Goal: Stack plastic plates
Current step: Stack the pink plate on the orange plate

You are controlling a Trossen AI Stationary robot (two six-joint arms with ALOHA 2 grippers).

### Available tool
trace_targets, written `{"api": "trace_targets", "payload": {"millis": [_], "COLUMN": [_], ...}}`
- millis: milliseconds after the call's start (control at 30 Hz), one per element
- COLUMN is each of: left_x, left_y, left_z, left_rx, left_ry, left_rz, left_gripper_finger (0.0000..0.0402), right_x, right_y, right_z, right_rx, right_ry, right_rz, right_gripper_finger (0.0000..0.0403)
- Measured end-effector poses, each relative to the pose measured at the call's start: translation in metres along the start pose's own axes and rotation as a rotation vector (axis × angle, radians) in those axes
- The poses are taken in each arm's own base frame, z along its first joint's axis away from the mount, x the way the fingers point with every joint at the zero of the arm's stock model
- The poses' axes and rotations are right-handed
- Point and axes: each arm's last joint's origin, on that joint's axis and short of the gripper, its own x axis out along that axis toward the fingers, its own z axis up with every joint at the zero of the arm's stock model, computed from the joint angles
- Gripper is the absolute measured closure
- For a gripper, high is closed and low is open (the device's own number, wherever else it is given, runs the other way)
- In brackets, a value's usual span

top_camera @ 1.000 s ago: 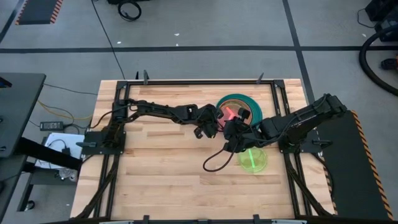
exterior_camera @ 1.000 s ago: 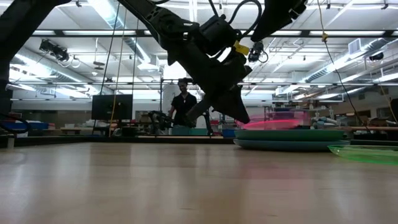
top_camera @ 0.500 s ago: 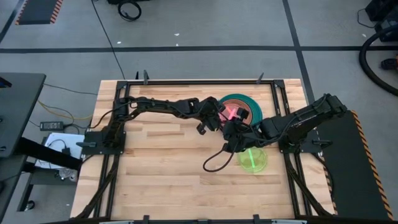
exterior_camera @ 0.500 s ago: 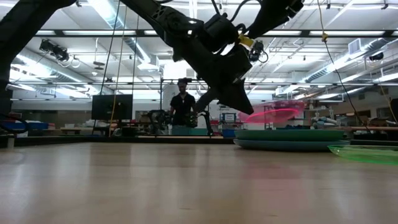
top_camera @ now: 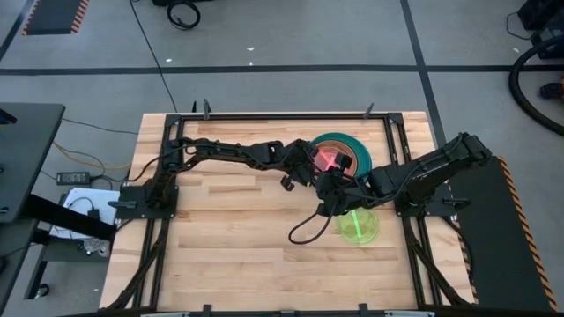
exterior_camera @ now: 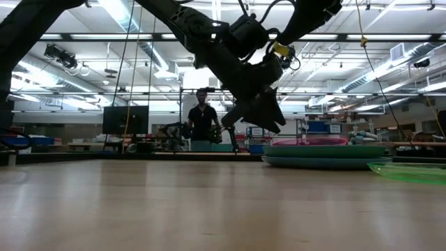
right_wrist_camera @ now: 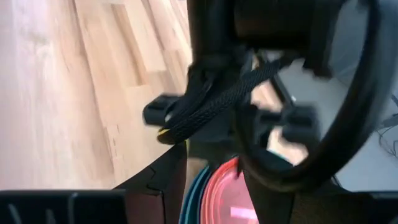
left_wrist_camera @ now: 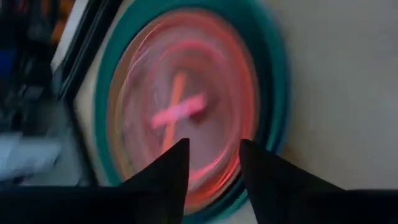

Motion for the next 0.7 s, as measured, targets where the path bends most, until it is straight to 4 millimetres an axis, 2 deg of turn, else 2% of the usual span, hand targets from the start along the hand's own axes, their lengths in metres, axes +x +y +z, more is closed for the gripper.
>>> {"api": "trace_targets", "payload": {"millis": [167, 367, 500, 700], "left_x": [-0.011, -0.02, -0.028, -0.052], "left_y": [-0.008, -0.023, -0.027, -0.034], "left_z": [0.008, 0.001, -0.002, -0.005], "left_rx": [-0.056, -0.181, -0.257, -0.348], "left_ry": [0.198, 0.353, 0.382, 0.311], "left_rz": [0.033, -0.068, -0.09, -0.046], "left_gripper_finger": [0.0241, 0.0255, 0.0267, 0.0286], "right_x": [-0.002, -0.014, -0.021, -0.024], "right_y": [0.001, 0.007, 0.01, 0.011], "right_z": [-0.007, -0.017, -0.024, -0.028], "right_rx": [-0.002, -0.02, -0.058, -0.043], "right_ry": [0.064, 0.112, 0.163, 0.185], "right_rz": [0.035, 0.054, 0.1, 0.096], "right_gripper_finger": [0.0241, 0.0241, 0.0241, 0.0241]}}
